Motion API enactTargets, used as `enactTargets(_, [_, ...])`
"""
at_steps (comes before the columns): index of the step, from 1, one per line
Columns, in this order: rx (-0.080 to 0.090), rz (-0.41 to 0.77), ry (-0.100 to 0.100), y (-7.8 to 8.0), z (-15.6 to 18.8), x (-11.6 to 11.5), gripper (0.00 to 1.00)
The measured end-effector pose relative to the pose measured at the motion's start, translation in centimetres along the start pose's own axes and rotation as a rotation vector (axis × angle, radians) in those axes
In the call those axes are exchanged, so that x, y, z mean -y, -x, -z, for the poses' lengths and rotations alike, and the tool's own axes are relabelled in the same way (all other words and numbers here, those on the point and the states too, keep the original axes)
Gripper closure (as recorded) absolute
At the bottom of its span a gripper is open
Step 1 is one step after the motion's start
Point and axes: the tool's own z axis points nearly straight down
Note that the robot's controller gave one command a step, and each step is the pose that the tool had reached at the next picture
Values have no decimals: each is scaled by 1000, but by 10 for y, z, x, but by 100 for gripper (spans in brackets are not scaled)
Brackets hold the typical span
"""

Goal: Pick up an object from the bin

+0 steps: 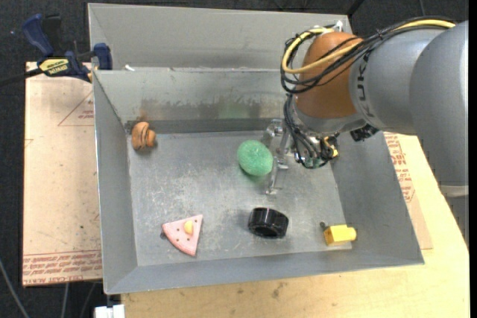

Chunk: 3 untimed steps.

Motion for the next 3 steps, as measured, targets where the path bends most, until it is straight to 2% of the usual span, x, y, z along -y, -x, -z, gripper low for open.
enactTargets(1, [-4, -52, -2, -13, -8, -22, 100])
enactTargets(2, [-4, -52, -2, -13, -8, -22, 100])
enactTargets(3, [-10, -63, -2, -20, 42, -9, 100])
